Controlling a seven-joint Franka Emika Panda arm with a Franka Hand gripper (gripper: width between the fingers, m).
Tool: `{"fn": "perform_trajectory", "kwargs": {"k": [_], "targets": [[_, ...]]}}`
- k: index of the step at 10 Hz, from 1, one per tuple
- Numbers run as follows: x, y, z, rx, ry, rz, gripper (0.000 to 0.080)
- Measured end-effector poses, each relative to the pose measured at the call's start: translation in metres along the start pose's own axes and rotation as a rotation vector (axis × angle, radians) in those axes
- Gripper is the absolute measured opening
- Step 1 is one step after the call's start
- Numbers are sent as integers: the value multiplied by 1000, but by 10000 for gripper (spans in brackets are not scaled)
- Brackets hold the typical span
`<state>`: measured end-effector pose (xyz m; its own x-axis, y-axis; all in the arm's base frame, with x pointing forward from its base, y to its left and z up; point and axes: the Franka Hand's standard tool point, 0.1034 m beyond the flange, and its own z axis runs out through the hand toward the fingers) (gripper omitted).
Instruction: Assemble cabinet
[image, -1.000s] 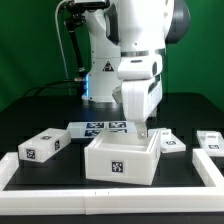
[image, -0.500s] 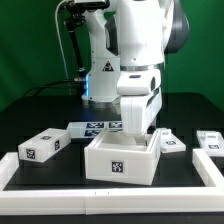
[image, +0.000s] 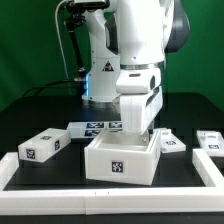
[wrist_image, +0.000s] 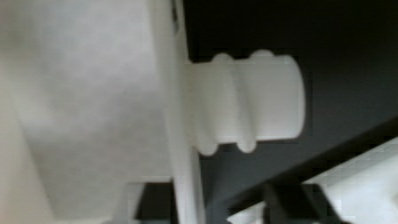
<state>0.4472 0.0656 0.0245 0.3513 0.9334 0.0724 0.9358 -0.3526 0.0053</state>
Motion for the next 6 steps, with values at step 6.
{"fn": "perform_trajectory", "kwargs": {"k": [6], "targets": [[0,0,0,0,0,1,34]]}}
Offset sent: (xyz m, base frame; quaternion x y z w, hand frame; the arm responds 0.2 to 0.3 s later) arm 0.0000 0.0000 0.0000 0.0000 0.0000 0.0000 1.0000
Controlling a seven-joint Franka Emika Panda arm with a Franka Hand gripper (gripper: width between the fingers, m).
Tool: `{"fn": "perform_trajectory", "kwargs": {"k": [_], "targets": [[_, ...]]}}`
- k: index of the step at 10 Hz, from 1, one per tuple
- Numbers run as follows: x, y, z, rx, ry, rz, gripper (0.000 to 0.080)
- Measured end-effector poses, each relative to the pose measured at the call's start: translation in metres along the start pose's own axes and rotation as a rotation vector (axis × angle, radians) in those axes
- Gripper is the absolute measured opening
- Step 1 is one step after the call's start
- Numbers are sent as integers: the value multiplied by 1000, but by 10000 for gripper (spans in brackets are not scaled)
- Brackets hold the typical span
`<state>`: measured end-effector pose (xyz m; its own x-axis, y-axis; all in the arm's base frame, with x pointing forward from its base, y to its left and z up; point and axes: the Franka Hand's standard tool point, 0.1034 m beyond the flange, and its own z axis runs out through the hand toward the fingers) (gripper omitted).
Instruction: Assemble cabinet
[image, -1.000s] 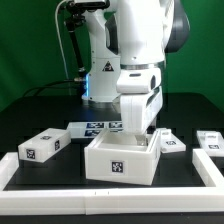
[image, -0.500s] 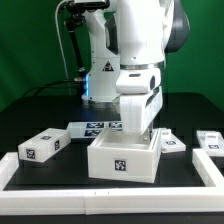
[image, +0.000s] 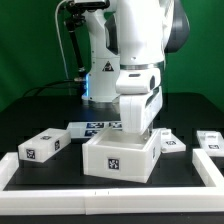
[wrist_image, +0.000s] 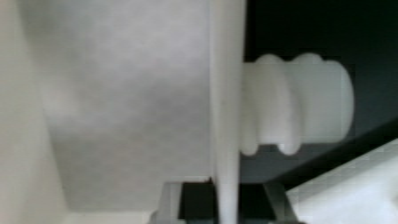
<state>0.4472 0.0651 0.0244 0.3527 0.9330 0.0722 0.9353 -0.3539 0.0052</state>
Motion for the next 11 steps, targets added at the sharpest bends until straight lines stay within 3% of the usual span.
{"fn": "perform_trajectory", "kwargs": {"k": [3,5,7,11], "targets": [[-1,2,0,1,-3,-46,34],[0,15,0,7,-11,-166,34],[10,29,0,15,-25,-256,34],[10,29,1,12,-23,-248,34]]}}
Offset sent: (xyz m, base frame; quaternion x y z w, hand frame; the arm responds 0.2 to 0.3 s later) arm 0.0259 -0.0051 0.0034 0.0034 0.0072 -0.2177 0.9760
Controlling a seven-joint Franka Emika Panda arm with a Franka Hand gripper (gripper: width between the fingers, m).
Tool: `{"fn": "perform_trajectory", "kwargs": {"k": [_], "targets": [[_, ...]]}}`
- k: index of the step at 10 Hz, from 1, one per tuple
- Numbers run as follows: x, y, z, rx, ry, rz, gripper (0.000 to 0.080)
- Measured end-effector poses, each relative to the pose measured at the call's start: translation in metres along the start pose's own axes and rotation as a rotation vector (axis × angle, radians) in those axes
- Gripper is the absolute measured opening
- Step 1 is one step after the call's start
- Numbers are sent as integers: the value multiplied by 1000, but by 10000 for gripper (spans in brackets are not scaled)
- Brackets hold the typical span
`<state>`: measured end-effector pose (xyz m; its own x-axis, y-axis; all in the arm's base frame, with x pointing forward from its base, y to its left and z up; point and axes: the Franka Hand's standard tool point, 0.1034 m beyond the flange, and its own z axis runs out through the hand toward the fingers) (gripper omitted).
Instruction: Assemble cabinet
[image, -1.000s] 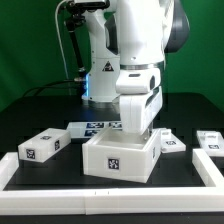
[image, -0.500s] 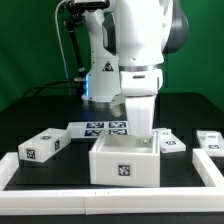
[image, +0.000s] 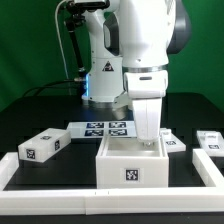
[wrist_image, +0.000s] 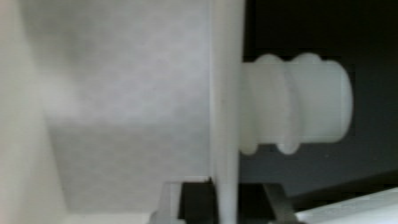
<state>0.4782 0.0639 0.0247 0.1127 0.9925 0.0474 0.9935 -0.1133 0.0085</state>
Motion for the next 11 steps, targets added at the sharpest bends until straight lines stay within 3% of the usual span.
{"fn": "perform_trajectory", "kwargs": {"k": [2,7,10,11], "targets": [[10,7,0,0,6,-16,34],[56,21,2,19,18,-47,34],[59,30,2,44,4,-27,34],[59,35,2,39,5,-16,34]]}}
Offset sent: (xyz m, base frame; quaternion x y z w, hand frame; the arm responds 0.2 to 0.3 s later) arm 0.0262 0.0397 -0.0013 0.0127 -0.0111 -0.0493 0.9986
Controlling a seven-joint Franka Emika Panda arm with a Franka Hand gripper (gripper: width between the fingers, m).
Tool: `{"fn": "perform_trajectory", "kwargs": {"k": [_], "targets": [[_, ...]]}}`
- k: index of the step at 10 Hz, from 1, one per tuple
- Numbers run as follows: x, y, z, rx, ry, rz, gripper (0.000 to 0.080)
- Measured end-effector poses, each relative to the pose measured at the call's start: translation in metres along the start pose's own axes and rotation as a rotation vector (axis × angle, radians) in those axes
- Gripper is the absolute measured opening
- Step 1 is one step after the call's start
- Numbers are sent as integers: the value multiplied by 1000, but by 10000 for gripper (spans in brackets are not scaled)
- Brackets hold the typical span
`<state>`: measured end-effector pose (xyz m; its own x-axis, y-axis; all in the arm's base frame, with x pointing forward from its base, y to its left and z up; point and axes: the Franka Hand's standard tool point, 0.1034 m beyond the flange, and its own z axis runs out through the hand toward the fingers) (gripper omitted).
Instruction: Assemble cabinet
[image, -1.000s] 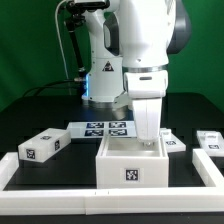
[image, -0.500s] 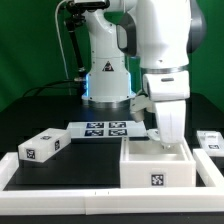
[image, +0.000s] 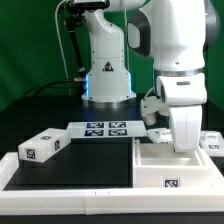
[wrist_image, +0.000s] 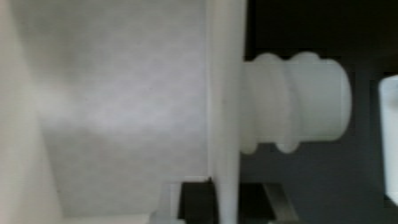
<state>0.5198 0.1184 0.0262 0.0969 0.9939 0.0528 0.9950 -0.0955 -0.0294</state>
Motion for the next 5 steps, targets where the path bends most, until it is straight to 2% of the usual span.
{"fn": "perform_trajectory", "kwargs": {"k": [3,5], "targets": [[0,-6,-1,-3,1,18,39],[-2,-8,0,-2,1,19,387]]}}
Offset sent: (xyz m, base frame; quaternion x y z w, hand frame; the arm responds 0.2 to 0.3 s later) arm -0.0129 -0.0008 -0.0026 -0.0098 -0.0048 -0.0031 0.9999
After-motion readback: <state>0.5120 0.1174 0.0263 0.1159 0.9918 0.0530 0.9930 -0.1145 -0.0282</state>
